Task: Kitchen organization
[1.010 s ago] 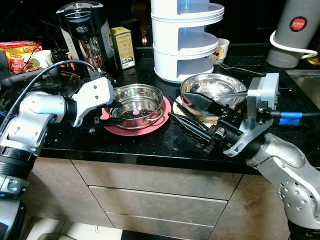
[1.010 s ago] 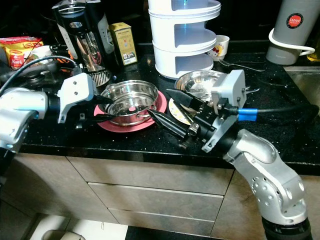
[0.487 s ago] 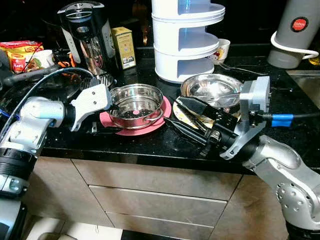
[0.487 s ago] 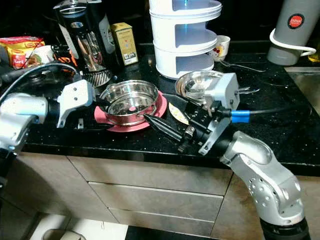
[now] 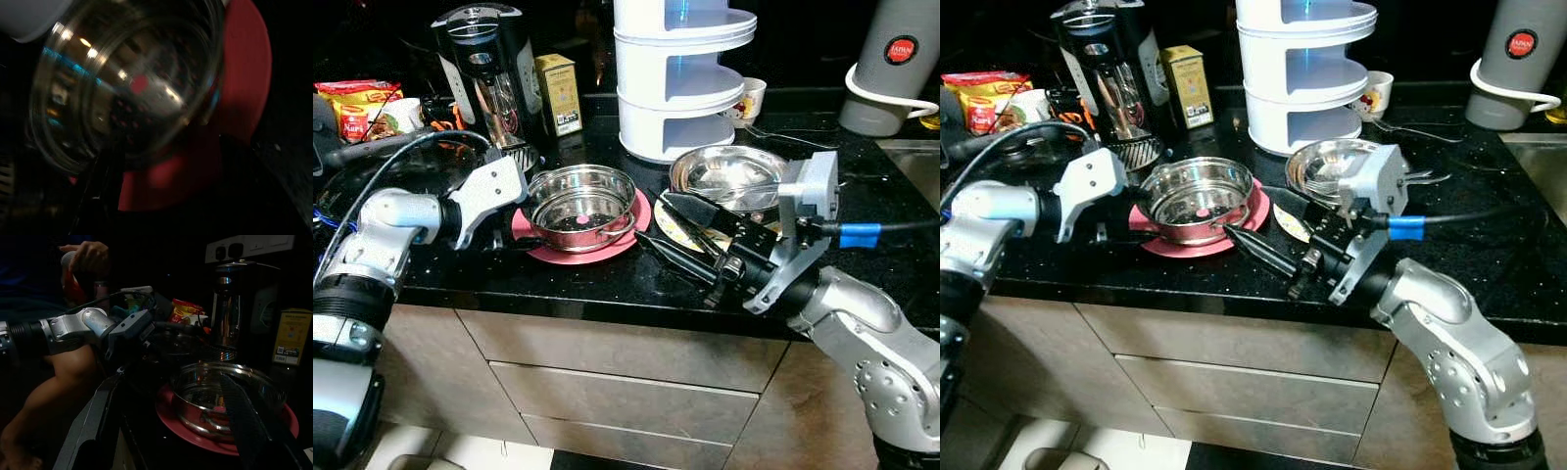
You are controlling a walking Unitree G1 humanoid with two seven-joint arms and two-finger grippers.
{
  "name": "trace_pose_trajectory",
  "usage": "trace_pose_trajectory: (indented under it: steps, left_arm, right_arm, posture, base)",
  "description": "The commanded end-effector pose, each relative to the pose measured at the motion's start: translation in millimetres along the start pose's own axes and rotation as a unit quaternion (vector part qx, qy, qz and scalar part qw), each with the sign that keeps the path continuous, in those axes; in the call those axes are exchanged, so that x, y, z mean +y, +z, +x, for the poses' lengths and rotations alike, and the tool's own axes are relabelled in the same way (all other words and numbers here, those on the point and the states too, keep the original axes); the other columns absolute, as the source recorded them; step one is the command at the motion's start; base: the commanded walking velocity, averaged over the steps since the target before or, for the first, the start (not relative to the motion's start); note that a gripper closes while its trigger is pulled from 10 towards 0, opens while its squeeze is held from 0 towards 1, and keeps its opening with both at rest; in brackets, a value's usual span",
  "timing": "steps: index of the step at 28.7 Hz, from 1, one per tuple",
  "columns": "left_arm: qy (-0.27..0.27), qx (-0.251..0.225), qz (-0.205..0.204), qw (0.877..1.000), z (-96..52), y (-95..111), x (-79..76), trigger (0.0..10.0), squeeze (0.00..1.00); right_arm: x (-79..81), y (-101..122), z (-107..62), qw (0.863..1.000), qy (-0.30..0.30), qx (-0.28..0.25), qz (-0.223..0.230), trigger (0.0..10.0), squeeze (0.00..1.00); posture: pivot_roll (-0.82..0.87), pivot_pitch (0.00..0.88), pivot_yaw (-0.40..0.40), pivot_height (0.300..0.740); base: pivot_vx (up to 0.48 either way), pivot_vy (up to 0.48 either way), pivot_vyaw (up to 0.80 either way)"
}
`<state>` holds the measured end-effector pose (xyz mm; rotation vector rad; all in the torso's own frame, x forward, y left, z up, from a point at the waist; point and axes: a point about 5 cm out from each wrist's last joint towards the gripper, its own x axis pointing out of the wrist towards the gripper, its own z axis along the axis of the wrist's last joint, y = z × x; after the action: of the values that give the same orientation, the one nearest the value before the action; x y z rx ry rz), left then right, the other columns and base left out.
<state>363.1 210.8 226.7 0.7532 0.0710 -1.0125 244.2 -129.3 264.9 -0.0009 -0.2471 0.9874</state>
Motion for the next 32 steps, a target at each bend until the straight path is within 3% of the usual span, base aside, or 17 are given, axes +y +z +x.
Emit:
trace_pose_trajectory:
  steps: [1, 10, 11, 12, 13, 32]
  left_arm:
    - [-0.028, 0.012, 0.006, 1.0, 6.1, -2, -3.8, 10.0, 0.0]
    - [-0.052, 0.009, 0.031, 0.998, 13.9, 5, -2.9, 10.0, 0.0]
    - [-0.055, 0.005, 0.032, 0.998, 14.7, 6, -2.6, 4.9, 0.0]
    - [-0.057, 0.003, 0.033, 0.998, 15.1, 7, -2.4, 4.9, 0.0]
    - [-0.06, 0.003, 0.034, 0.998, 15.0, 8, -2.4, 0.0, 0.0]
    - [-0.113, 0.017, 0.073, 0.991, 0.1, 23, 8.0, 0.0, 0.0]
  right_arm:
    - [6.4, 0, 1.1, 1.0, 0.013, 0.01, -0.005, 10.0, 0.0]
    - [8.5, -8, -0.5, 0.999, 0.014, 0.045, -0.012, 10.0, 0.0]
    - [8.3, -10, -0.5, 0.999, 0.012, 0.05, -0.012, 10.0, 0.0]
    - [8.2, -10, -0.5, 0.998, 0.011, 0.053, -0.013, 10.0, 0.0]
    - [8.5, -11, -0.5, 0.998, 0.011, 0.056, -0.013, 10.0, 0.0]
    - [7.8, -20, 1.3, 0.997, -0.006, 0.075, -0.012, 10.0, 0.0]
  posture:
    - [-0.13, 0.0, 0.082, 0.74]
    - [-0.14, 0.0, 0.084, 0.74]
    - [-0.14, 0.0, 0.084, 0.74]
    - [-0.14, 0.0, 0.084, 0.74]
    - [-0.14, 0.0, 0.086, 0.74]
    - [-0.12, 0.0, 0.102, 0.74]
  base:
    - [0.0, 0.0, 0.0]
    - [0.0, 0.0, 0.0]
    - [0.0, 0.0, 0.0]
    - [0.0, 0.0, 0.0]
    - [0.0, 0.0, 0.0]
    - [0.0, 0.0, 0.0]
